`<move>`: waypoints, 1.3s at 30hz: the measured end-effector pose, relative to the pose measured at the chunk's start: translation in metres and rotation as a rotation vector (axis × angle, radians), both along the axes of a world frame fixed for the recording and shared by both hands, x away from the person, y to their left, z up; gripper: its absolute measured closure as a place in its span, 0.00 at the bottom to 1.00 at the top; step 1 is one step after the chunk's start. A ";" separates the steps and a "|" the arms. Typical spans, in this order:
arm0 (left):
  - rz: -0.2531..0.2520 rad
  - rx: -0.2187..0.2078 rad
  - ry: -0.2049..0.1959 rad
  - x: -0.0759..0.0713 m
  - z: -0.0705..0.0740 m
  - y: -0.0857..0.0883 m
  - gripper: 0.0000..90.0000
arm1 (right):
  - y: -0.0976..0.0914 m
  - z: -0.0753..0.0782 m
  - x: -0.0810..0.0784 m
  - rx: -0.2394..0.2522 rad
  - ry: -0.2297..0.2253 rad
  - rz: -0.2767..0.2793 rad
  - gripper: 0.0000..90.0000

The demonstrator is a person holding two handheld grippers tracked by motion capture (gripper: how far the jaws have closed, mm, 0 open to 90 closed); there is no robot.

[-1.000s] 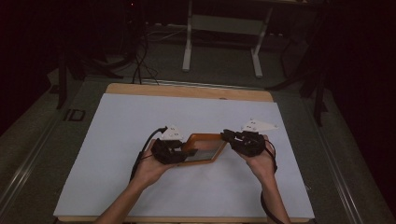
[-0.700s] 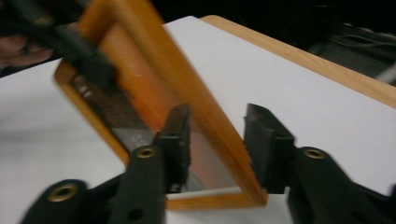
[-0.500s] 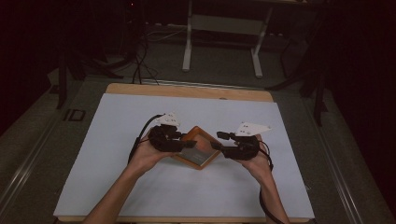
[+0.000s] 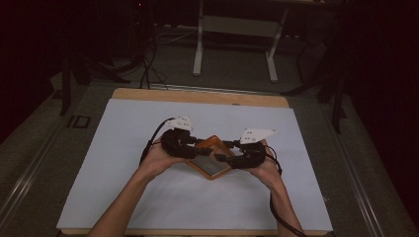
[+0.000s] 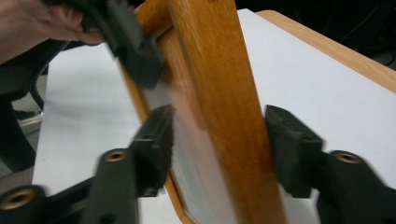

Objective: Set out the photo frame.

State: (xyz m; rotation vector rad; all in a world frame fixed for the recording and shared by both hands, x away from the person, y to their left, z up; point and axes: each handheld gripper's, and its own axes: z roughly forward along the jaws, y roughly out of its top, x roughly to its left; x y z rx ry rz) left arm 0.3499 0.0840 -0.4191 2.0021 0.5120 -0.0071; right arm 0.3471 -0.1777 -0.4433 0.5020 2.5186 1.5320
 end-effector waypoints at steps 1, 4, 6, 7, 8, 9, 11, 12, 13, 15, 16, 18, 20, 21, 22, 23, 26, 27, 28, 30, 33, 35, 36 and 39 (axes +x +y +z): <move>0.000 0.000 0.000 0.000 0.000 0.000 0.68 | -0.002 0.000 -0.001 0.004 -0.003 0.001 0.59; 0.037 -0.046 0.028 0.005 -0.003 0.008 0.59 | -0.008 0.000 -0.005 0.004 -0.006 0.005 0.71; 0.055 -0.076 0.034 0.007 -0.004 0.013 0.55 | -0.009 0.000 -0.007 -0.005 -0.014 0.006 0.73; 0.067 -0.089 0.039 0.008 -0.005 0.016 0.52 | -0.009 0.000 -0.008 -0.007 -0.022 0.002 0.74; 0.077 -0.100 0.041 0.008 -0.006 0.018 0.51 | -0.010 0.001 -0.009 -0.015 -0.027 -0.005 0.75; 0.077 -0.100 0.041 0.008 -0.006 0.018 0.49 | -0.010 0.001 -0.009 -0.015 -0.027 -0.005 0.75; 0.097 -0.125 0.050 0.008 -0.010 0.025 0.48 | -0.012 0.001 -0.011 -0.023 -0.034 -0.018 0.75; 0.107 -0.133 0.046 0.007 -0.011 0.028 0.47 | -0.013 0.000 -0.011 -0.022 -0.033 -0.021 0.75; 0.115 -0.144 0.045 0.006 -0.012 0.030 0.47 | -0.014 0.000 -0.012 -0.020 -0.033 -0.026 0.75; 0.127 -0.159 0.039 0.004 -0.013 0.035 0.47 | -0.017 -0.001 -0.013 -0.017 -0.030 -0.030 0.76; 0.133 -0.164 0.036 0.003 -0.014 0.038 0.47 | -0.018 -0.002 -0.013 -0.016 -0.029 -0.031 0.76; 0.146 -0.172 0.032 0.001 -0.016 0.042 0.46 | -0.020 -0.002 -0.013 -0.020 -0.025 -0.032 0.76; 0.160 -0.169 0.029 -0.001 -0.019 0.045 0.44 | -0.022 -0.002 -0.014 -0.022 -0.027 -0.032 0.76; 0.165 -0.170 0.028 -0.001 -0.021 0.046 0.43 | -0.023 -0.003 -0.014 -0.021 -0.027 -0.032 0.76; 0.172 -0.172 0.029 -0.002 -0.022 0.048 0.42 | -0.023 -0.003 -0.015 -0.021 -0.025 -0.033 0.76; 0.172 -0.172 0.029 -0.002 -0.022 0.048 0.41 | -0.023 -0.003 -0.015 -0.021 -0.025 -0.033 0.76; 0.179 -0.173 0.033 -0.003 -0.029 0.050 0.38 | -0.026 -0.004 -0.016 -0.023 -0.027 -0.037 0.76; 0.177 -0.162 0.026 -0.005 -0.033 0.049 0.38 | -0.027 -0.004 -0.016 -0.022 -0.028 -0.039 0.76; 0.177 -0.159 0.025 -0.007 -0.036 0.049 0.37 | -0.027 -0.004 -0.016 -0.021 -0.026 -0.040 0.76; 0.177 -0.159 0.025 -0.007 -0.036 0.049 0.37 | -0.028 -0.005 -0.016 -0.021 -0.027 -0.041 0.76; 0.172 -0.142 0.028 -0.011 -0.044 0.045 0.37 | -0.029 -0.005 -0.017 -0.022 -0.032 -0.040 0.76; 0.178 -0.119 0.025 -0.011 -0.050 0.041 0.37 | -0.029 -0.005 -0.017 -0.030 -0.035 -0.039 0.76; 0.176 -0.118 0.027 -0.011 -0.051 0.040 0.37 | -0.029 -0.005 -0.017 -0.031 -0.036 -0.039 0.76; 0.171 -0.113 0.032 -0.011 -0.056 0.036 0.37 | -0.029 -0.005 -0.017 -0.031 -0.038 -0.040 0.76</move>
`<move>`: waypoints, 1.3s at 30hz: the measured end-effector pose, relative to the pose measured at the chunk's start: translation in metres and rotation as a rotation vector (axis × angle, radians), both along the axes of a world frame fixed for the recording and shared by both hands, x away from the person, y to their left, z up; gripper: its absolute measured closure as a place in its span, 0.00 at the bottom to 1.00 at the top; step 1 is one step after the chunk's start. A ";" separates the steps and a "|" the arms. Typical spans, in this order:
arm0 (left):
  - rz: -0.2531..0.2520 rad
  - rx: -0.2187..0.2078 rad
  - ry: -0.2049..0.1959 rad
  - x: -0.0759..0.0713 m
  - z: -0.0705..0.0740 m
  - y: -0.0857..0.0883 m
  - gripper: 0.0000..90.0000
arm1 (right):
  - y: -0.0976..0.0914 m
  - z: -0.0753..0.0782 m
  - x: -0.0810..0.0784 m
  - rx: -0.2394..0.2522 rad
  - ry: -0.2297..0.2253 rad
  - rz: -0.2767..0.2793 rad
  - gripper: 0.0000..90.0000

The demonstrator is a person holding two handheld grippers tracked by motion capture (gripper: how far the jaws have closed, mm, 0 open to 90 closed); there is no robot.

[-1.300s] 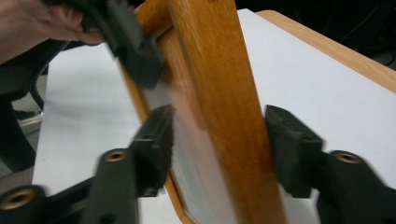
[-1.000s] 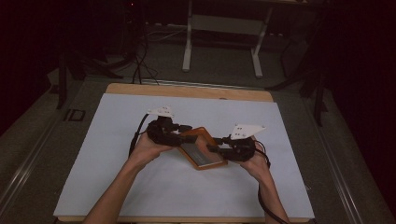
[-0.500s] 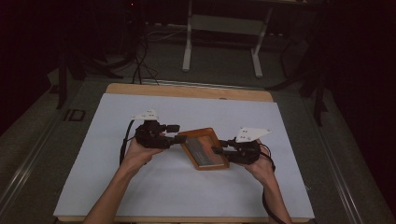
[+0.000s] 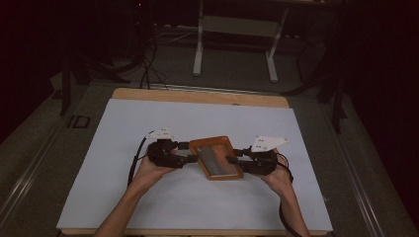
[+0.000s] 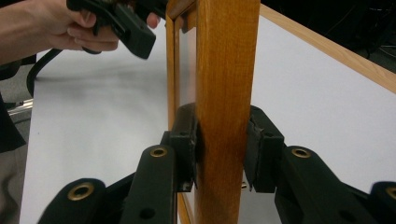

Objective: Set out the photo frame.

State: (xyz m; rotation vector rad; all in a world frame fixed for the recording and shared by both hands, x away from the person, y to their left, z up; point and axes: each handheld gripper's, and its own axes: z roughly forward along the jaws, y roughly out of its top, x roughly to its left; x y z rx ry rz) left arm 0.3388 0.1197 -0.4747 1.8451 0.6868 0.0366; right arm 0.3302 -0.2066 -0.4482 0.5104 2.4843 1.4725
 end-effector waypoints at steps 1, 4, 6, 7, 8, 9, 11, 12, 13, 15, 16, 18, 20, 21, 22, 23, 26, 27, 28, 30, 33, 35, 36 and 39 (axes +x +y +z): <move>-0.002 -0.004 0.001 0.000 -0.002 -0.001 0.37 | 0.000 0.000 0.000 -0.001 0.000 -0.002 0.76; -0.013 0.011 0.005 0.000 -0.006 -0.005 0.37 | -0.001 -0.001 0.001 0.000 0.001 -0.007 0.76; -0.017 0.013 0.004 0.000 -0.008 -0.008 0.35 | -0.002 -0.001 0.001 0.000 0.002 -0.009 0.76; -0.021 0.012 0.006 0.000 -0.009 -0.009 0.35 | -0.002 -0.001 0.000 0.001 0.002 -0.009 0.76; -0.023 0.011 0.008 0.000 -0.010 -0.011 0.35 | -0.002 -0.001 0.000 0.001 0.001 -0.009 0.76; -0.025 0.011 0.013 0.001 -0.012 -0.013 0.35 | -0.002 -0.001 0.000 0.000 0.000 -0.009 0.75; -0.029 0.006 0.022 0.001 -0.015 -0.017 0.35 | -0.001 -0.001 -0.001 0.001 -0.005 -0.007 0.75; -0.030 0.006 0.027 0.002 -0.017 -0.019 0.35 | -0.001 -0.001 -0.001 -0.001 -0.008 -0.005 0.76; -0.032 0.009 0.029 0.002 -0.018 -0.021 0.35 | -0.001 -0.001 -0.002 -0.001 -0.009 -0.004 0.76; -0.033 0.012 0.031 0.002 -0.021 -0.024 0.35 | 0.000 0.000 -0.002 -0.003 -0.011 -0.002 0.76; -0.033 0.015 0.031 0.002 -0.022 -0.026 0.35 | 0.000 -0.001 -0.003 -0.002 -0.014 0.000 0.76; -0.031 0.013 0.032 0.001 -0.023 -0.028 0.35 | 0.000 -0.001 -0.003 -0.004 -0.018 0.002 0.76; -0.034 0.015 0.031 0.001 -0.024 -0.028 0.35 | 0.000 -0.001 -0.003 -0.003 -0.018 0.002 0.76; -0.040 0.013 0.030 0.000 -0.025 -0.032 0.35 | 0.000 -0.001 -0.003 -0.003 -0.018 0.003 0.76; -0.047 0.011 0.032 0.000 -0.026 -0.033 0.37 | -0.001 -0.001 -0.004 -0.001 -0.017 0.004 0.76; -0.053 0.009 0.034 0.000 -0.026 -0.034 0.38 | -0.001 -0.001 -0.004 -0.001 -0.017 0.004 0.76; -0.055 0.016 0.029 -0.002 -0.027 -0.036 0.41 | -0.001 -0.001 -0.004 0.001 -0.017 0.002 0.75; -0.056 0.016 0.029 -0.002 -0.027 -0.038 0.41 | -0.001 -0.002 -0.004 0.003 -0.017 0.003 0.76; -0.052 0.018 0.027 -0.003 -0.027 -0.038 0.42 | -0.002 -0.002 -0.004 0.004 -0.016 0.002 0.76; -0.049 0.016 0.025 -0.003 -0.027 -0.039 0.44 | -0.002 -0.002 -0.004 0.006 -0.015 0.004 0.76; -0.046 0.016 0.021 -0.002 -0.027 -0.038 0.45 | -0.003 -0.003 -0.004 0.009 -0.012 0.007 0.76; -0.041 0.018 0.020 -0.002 -0.028 -0.039 0.45 | -0.004 -0.003 -0.005 0.011 -0.011 0.011 0.76; -0.041 0.017 0.019 -0.002 -0.028 -0.039 0.45 | -0.004 -0.003 -0.005 0.012 -0.010 0.012 0.76; -0.042 0.022 0.017 -0.002 -0.028 -0.040 0.47 | -0.004 -0.003 -0.005 0.012 -0.010 0.013 0.76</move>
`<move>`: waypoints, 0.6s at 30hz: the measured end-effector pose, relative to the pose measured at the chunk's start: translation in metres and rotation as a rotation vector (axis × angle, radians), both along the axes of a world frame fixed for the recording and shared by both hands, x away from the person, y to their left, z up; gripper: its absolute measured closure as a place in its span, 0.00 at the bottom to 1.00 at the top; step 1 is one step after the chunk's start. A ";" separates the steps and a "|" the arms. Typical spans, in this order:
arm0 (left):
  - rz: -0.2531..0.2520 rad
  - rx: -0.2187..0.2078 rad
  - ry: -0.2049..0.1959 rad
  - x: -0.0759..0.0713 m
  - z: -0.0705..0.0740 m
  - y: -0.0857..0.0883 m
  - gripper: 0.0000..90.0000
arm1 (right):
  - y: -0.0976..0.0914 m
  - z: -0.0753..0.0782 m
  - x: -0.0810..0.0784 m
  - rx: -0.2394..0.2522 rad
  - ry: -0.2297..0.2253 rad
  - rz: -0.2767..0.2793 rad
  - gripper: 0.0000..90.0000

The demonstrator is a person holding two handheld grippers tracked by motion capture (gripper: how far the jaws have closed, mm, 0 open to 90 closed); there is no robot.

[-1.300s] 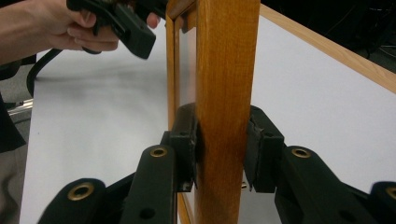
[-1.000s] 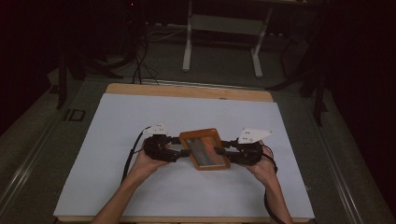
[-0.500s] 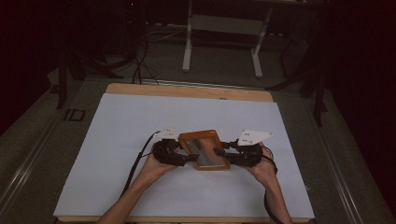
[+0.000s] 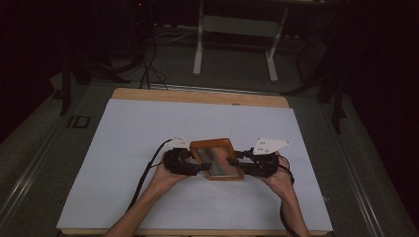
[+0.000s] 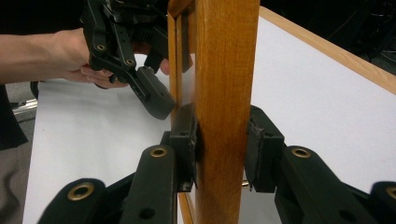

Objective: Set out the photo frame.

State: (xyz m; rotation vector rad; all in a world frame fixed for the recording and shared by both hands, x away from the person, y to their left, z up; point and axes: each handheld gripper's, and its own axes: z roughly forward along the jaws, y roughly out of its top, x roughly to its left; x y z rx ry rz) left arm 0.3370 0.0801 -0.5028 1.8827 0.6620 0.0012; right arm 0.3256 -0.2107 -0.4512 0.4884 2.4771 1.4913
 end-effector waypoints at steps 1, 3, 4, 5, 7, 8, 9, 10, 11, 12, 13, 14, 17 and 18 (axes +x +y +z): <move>0.003 0.007 -0.006 -0.001 0.000 -0.002 0.49 | 0.000 0.000 0.000 -0.001 0.000 0.001 0.76; 0.010 0.011 -0.012 -0.001 0.000 -0.001 0.52 | -0.001 0.000 0.000 -0.002 -0.002 0.003 0.75; 0.014 0.013 -0.014 -0.002 0.000 -0.001 0.53 | -0.001 0.000 0.000 -0.001 -0.001 0.006 0.75; 0.014 0.013 -0.014 -0.002 0.000 -0.001 0.54 | -0.001 0.000 0.000 -0.001 -0.001 0.006 0.75; 0.024 0.010 -0.009 -0.003 0.001 -0.002 0.55 | -0.004 -0.002 0.001 0.004 0.002 0.006 0.75; 0.028 0.018 -0.016 -0.004 0.002 -0.004 0.55 | -0.004 -0.002 0.001 0.004 0.004 0.006 0.75; 0.031 0.025 -0.023 -0.005 0.002 -0.004 0.56 | -0.006 -0.003 0.002 0.007 0.009 0.006 0.75; 0.034 0.031 -0.029 -0.006 0.003 -0.005 0.56 | -0.007 -0.003 0.002 0.007 0.009 0.005 0.75; 0.034 0.031 -0.029 -0.006 0.003 -0.005 0.57 | -0.007 -0.003 0.002 0.007 0.009 0.005 0.75; 0.038 0.035 -0.035 -0.007 0.004 -0.007 0.57 | -0.008 -0.004 0.003 0.007 0.013 0.005 0.75; 0.037 0.036 -0.035 -0.008 0.004 -0.007 0.58 | -0.010 -0.005 0.003 0.005 0.020 -0.002 0.74; 0.037 0.039 -0.038 -0.008 0.005 -0.008 0.60 | -0.010 -0.005 0.004 -0.002 0.018 -0.009 0.73; 0.037 0.041 -0.041 -0.009 0.005 -0.008 0.61 | -0.011 -0.005 0.004 -0.005 0.021 -0.011 0.73; 0.037 0.041 -0.041 -0.009 0.005 -0.008 0.61 | -0.011 -0.005 0.004 -0.005 0.022 -0.011 0.73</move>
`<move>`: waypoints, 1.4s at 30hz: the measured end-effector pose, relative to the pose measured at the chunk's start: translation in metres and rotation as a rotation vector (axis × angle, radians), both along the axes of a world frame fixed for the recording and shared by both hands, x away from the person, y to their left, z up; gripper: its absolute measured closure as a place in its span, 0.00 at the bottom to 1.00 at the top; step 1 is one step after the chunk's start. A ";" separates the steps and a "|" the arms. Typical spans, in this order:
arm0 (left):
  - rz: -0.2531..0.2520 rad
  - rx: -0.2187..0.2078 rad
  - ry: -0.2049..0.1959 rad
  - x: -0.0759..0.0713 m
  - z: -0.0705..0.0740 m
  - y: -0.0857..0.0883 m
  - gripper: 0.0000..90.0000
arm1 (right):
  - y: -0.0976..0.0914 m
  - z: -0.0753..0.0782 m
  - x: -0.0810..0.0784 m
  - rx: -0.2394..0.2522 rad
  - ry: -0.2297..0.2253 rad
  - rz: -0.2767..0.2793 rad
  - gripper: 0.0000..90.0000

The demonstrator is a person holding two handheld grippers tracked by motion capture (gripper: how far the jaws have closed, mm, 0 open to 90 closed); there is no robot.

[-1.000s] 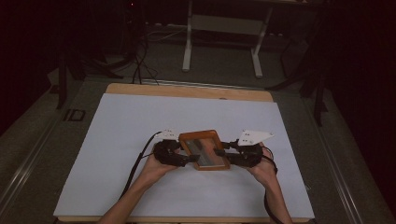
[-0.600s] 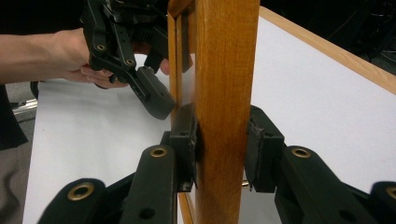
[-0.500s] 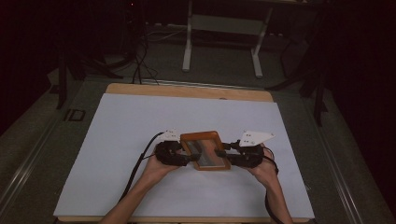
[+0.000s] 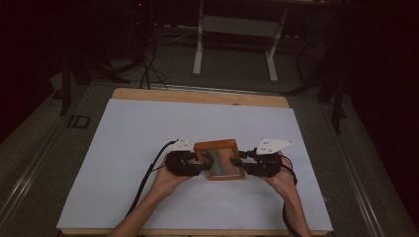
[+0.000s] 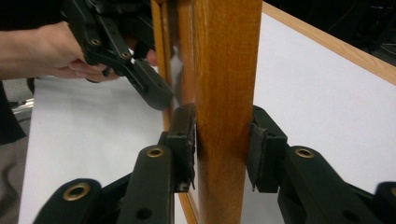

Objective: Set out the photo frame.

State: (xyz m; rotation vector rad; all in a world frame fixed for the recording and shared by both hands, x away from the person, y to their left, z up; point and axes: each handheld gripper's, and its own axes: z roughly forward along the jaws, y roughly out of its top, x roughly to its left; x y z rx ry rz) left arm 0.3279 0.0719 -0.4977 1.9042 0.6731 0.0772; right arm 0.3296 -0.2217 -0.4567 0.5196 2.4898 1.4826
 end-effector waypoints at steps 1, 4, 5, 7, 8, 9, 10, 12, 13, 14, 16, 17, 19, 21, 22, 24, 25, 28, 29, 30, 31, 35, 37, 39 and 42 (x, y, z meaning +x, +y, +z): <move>0.002 0.002 0.000 0.000 0.000 0.000 0.61 | 0.000 0.000 0.000 0.000 0.000 0.000 0.73; 0.004 0.001 0.000 -0.001 0.000 0.000 0.61 | -0.001 0.000 0.001 0.004 0.009 0.001 0.72; 0.004 0.002 0.000 -0.001 0.001 0.000 0.61 | -0.001 0.000 0.001 0.004 0.009 0.001 0.72; 0.006 0.006 -0.005 -0.002 0.001 -0.001 0.62 | -0.002 -0.001 0.002 0.007 0.015 0.003 0.72; 0.008 0.009 -0.007 -0.002 0.002 -0.002 0.62 | -0.002 -0.001 0.002 0.008 0.018 0.004 0.72; 0.012 0.010 -0.007 -0.003 0.002 -0.002 0.62 | -0.003 -0.001 0.002 0.010 0.021 0.003 0.72; 0.017 0.015 -0.012 -0.003 0.003 -0.003 0.62 | -0.003 -0.001 0.002 0.010 0.023 0.001 0.72; 0.024 0.021 -0.021 -0.004 0.004 -0.003 0.62 | -0.002 -0.002 0.002 0.004 0.022 -0.004 0.71; 0.024 0.025 -0.024 -0.004 0.005 -0.002 0.62 | -0.001 -0.002 0.002 0.002 0.021 -0.004 0.71; 0.027 0.025 -0.024 -0.004 0.006 -0.001 0.61 | 0.000 -0.002 0.002 -0.003 0.020 -0.004 0.71; 0.031 0.022 -0.022 -0.004 0.007 0.001 0.61 | 0.002 -0.003 0.002 -0.012 0.015 -0.005 0.71; 0.031 0.022 -0.022 -0.004 0.007 0.001 0.61 | 0.002 -0.003 0.002 -0.012 0.015 -0.005 0.71; 0.037 0.011 -0.024 -0.005 0.011 0.005 0.62 | 0.005 -0.003 0.002 -0.001 0.018 -0.006 0.71; 0.042 0.008 -0.026 -0.006 0.013 0.006 0.62 | 0.005 -0.002 0.002 0.002 0.022 -0.006 0.71; 0.046 0.011 -0.028 -0.006 0.014 0.007 0.62 | 0.006 -0.002 0.002 0.003 0.025 -0.007 0.71; 0.048 0.015 -0.027 -0.006 0.014 0.007 0.62 | 0.007 -0.002 0.002 0.003 0.028 -0.008 0.71; 0.053 0.019 -0.025 -0.007 0.015 0.009 0.62 | 0.008 -0.002 0.003 0.002 0.035 -0.010 0.71; 0.060 0.019 -0.025 -0.008 0.017 0.011 0.62 | 0.010 -0.003 0.003 0.008 0.042 -0.012 0.71; 0.060 0.019 -0.025 -0.008 0.017 0.011 0.61 | 0.010 -0.003 0.003 0.008 0.042 -0.012 0.71; 0.063 0.017 -0.022 -0.008 0.018 0.013 0.61 | 0.011 -0.003 0.003 0.011 0.045 -0.015 0.71; 0.066 0.017 -0.021 -0.008 0.019 0.015 0.61 | 0.013 -0.003 0.003 0.017 0.055 -0.018 0.71; 0.076 0.022 -0.016 -0.007 0.021 0.021 0.61 | 0.018 -0.006 0.005 0.045 0.076 -0.031 0.70; 0.085 0.022 -0.016 -0.007 0.022 0.023 0.61 | 0.021 -0.007 0.005 0.052 0.091 -0.038 0.70; 0.090 0.021 -0.017 -0.007 0.024 0.025 0.61 | 0.023 -0.008 0.006 0.058 0.097 -0.042 0.70; 0.094 0.018 -0.017 -0.007 0.025 0.027 0.61 | 0.025 -0.008 0.007 0.070 0.109 -0.046 0.69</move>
